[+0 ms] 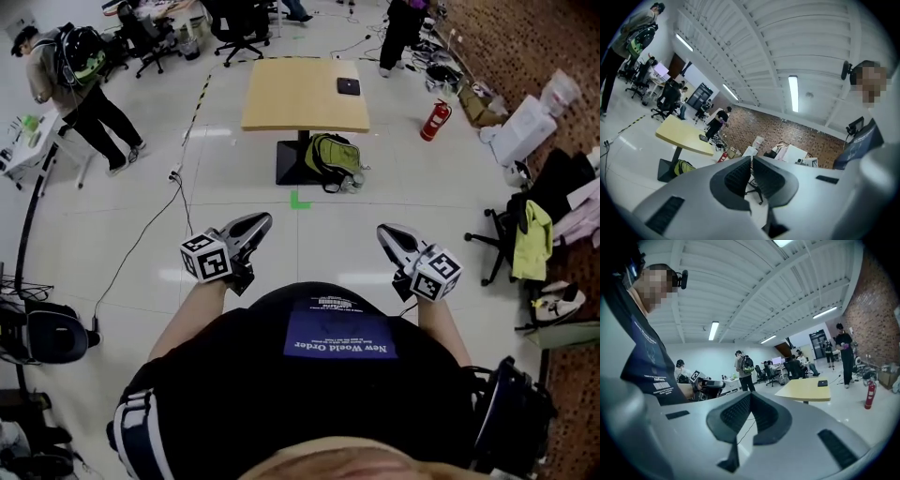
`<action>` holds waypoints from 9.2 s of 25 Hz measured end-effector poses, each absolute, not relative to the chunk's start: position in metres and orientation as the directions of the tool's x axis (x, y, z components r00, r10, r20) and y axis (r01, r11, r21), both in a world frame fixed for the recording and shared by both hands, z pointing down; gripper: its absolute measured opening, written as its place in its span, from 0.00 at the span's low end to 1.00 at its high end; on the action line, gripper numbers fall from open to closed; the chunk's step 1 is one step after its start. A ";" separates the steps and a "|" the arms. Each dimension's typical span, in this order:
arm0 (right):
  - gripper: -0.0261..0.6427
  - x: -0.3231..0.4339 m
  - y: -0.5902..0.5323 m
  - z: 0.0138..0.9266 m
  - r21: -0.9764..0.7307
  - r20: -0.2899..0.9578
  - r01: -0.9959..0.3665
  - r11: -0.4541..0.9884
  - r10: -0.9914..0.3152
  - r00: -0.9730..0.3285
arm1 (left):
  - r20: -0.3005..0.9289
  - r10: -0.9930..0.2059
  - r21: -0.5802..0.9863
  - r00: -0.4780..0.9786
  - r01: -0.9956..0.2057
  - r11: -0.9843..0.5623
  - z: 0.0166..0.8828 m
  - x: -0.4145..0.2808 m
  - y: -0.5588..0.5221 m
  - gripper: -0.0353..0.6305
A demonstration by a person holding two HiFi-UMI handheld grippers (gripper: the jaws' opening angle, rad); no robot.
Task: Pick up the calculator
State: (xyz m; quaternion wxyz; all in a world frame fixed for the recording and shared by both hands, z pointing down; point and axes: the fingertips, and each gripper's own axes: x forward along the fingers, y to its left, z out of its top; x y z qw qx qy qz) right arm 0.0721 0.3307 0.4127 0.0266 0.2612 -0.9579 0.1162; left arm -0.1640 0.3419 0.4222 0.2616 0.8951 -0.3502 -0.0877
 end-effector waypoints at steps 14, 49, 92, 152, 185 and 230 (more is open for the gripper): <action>0.02 0.138 0.164 0.396 -0.187 0.066 -0.378 0.907 -0.372 -0.926 | 0.018 -0.740 0.512 0.672 -0.642 -0.570 0.400 -0.089 0.208 0.06; 0.02 -0.014 -0.174 0.397 -0.224 0.112 -0.579 0.784 -0.569 -0.814 | -0.010 -0.511 0.534 0.860 -0.427 -0.730 0.420 -0.231 -0.172 0.06; 0.02 -0.071 -0.472 0.412 -0.167 0.205 -0.474 0.864 -0.440 -0.874 | 0.101 -0.570 0.604 0.816 -0.505 -0.616 0.473 -0.263 -0.463 0.29; 0.02 0.284 -0.532 0.540 -0.467 0.141 -0.583 0.665 -0.595 -0.792 | 0.953 -0.287 0.090 0.094 -0.996 -0.028 0.791 0.009 -0.662 0.94; 0.02 0.149 -0.512 0.496 -0.398 0.157 -0.534 0.746 -0.518 -0.841 | 0.680 -0.446 0.537 0.582 -0.809 -0.238 0.699 -0.031 -0.624 0.94; 0.01 -0.090 -0.477 0.363 -0.297 0.035 -0.243 0.924 -0.243 -0.969 | -0.325 -0.543 0.435 0.774 -0.388 -0.813 0.337 -0.274 -0.363 0.94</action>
